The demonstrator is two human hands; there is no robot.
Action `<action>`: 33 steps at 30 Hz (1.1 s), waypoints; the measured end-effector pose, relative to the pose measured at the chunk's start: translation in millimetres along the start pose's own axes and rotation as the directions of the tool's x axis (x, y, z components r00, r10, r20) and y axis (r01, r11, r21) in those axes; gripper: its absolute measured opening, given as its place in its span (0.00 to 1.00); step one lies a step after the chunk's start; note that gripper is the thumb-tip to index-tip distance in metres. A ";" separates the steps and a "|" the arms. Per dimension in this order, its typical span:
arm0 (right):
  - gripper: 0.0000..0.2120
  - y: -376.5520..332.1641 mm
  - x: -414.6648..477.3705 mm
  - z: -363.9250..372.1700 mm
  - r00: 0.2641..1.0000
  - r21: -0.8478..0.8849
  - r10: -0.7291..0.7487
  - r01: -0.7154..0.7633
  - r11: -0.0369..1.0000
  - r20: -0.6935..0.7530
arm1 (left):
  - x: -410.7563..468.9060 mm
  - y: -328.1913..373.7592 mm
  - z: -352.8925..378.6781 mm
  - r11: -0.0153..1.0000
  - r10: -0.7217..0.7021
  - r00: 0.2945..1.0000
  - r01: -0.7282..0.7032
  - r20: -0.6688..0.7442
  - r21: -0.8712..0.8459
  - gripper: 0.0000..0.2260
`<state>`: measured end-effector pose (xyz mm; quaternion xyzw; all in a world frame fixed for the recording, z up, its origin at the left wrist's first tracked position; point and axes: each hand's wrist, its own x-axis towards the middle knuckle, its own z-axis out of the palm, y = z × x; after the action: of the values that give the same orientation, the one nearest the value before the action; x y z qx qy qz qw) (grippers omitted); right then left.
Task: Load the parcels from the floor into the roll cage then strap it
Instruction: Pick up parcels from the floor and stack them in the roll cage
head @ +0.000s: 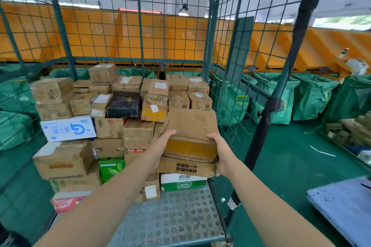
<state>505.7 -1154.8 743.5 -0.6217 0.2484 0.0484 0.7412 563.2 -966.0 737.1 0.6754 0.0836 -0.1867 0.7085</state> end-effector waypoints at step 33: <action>0.22 -67.0 506.2 47.5 0.957 -0.006 0.289 -0.289 0.957 0.033 | 482.7 27.6 13.7 0.959 -0.207 0.946 0.246 -0.251 0.138 0.38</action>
<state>987.2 -1244.9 591.6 -0.5784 0.3239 0.1666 0.7299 1014.1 -1052.2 584.7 0.7357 0.2277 -0.1927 0.6080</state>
